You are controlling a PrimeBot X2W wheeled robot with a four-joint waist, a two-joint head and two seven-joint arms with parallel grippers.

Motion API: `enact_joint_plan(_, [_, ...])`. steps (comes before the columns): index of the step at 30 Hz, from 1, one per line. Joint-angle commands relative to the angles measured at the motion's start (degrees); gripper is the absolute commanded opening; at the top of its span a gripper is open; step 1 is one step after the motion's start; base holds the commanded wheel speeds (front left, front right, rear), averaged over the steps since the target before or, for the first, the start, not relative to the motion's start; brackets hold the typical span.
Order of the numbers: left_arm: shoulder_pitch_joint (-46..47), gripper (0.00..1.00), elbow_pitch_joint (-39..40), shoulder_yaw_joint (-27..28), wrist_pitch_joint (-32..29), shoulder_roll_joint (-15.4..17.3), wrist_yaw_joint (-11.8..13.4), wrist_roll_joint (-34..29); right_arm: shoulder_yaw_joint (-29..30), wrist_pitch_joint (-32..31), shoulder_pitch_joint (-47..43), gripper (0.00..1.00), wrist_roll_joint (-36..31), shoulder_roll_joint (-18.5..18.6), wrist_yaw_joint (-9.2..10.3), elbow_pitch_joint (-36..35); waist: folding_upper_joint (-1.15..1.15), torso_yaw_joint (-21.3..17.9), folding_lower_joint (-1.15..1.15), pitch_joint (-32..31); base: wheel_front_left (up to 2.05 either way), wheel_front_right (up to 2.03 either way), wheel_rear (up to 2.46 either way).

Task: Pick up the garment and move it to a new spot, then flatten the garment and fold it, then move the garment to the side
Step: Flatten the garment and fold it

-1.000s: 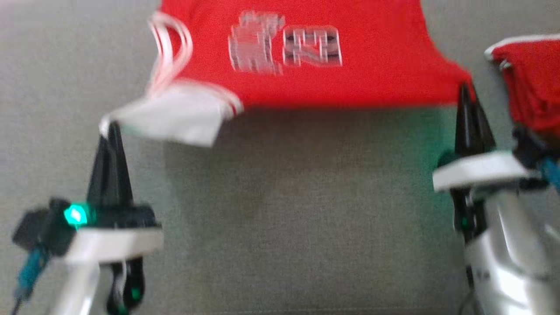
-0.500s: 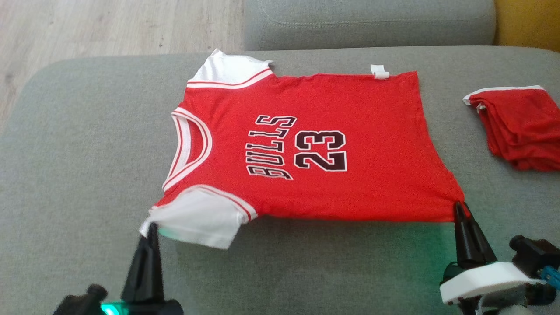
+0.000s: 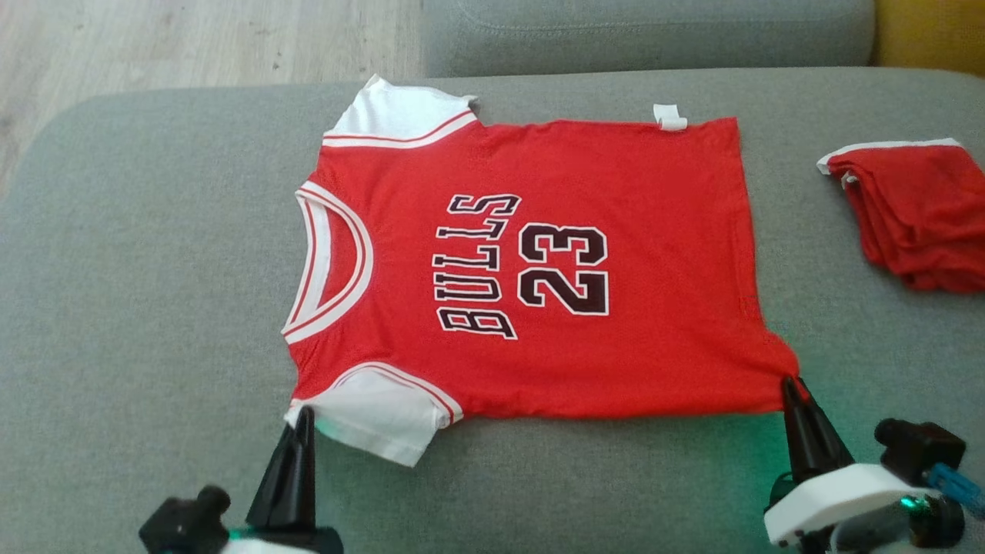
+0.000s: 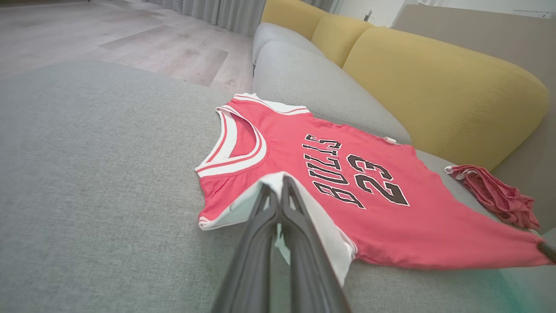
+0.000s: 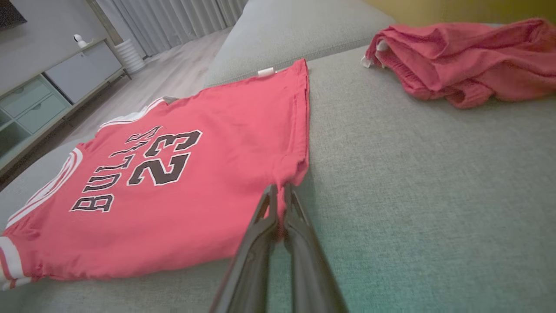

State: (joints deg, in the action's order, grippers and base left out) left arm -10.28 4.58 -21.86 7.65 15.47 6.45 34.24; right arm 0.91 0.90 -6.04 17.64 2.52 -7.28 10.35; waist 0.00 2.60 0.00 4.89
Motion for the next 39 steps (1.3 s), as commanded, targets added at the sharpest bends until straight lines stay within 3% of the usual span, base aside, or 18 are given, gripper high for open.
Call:
enact_joint_plan(1, [4.25, 0.00, 0.74, 1.70, 0.55, -0.20, -0.53, 0.00, -1.45, 0.20, 3.14, 0.00, -0.08, 0.36, -0.21, -1.19, 0.00, -0.06, 0.00, 0.53, 0.00, 0.00, 0.00])
enact_joint_plan(13, [20.34, 0.00, -5.91, 1.28, 1.25, -0.27, -3.24, -3.14, -2.53, -0.70, 11.51, 0.00, 0.85, 0.36, -0.21, 1.79, 0.00, -0.60, 0.00, 4.71, 0.00, 0.00, 0.00])
enact_joint_plan(22, [35.23, 0.00, -16.75, 2.40, 2.78, -0.87, -5.63, -4.02, -0.99, -0.62, 21.84, 0.00, 0.87, 0.36, -0.21, 7.83, 0.00, -1.51, 0.00, 9.57, 0.00, 0.00, 0.00])
enact_joint_plan(36, [42.92, 0.00, -28.53, 3.21, 6.52, -2.35, -7.73, -4.85, -3.18, 3.48, 31.72, 0.00, 0.39, 0.36, -0.21, 17.75, 0.00, -2.55, 0.00, 12.60, 0.00, 0.00, 0.00])
enact_joint_plan(37, [43.16, 0.00, -28.95, 3.33, 6.66, -2.48, -7.78, -4.93, -3.57, 3.87, 32.17, 0.10, 0.64, 0.36, -0.21, 18.19, 0.00, -2.57, 0.00, 12.58, 0.00, 0.00, 0.00])
enact_joint_plan(38, [43.39, 0.00, -29.26, 3.55, 6.81, -2.65, -7.76, -5.00, -3.89, 4.46, 32.59, 0.47, 0.92, 0.36, -0.21, 18.54, 0.00, -2.58, 0.00, 12.53, 0.00, 0.00, 0.00])
enact_joint_plan(39, [43.60, 0.00, -29.52, 3.90, 6.95, -2.83, -7.61, -5.09, -4.23, 5.18, 32.97, 1.00, 0.97, 0.36, -0.21, 18.85, 0.00, -2.59, 0.00, 12.47, 0.00, 0.00, 0.00])
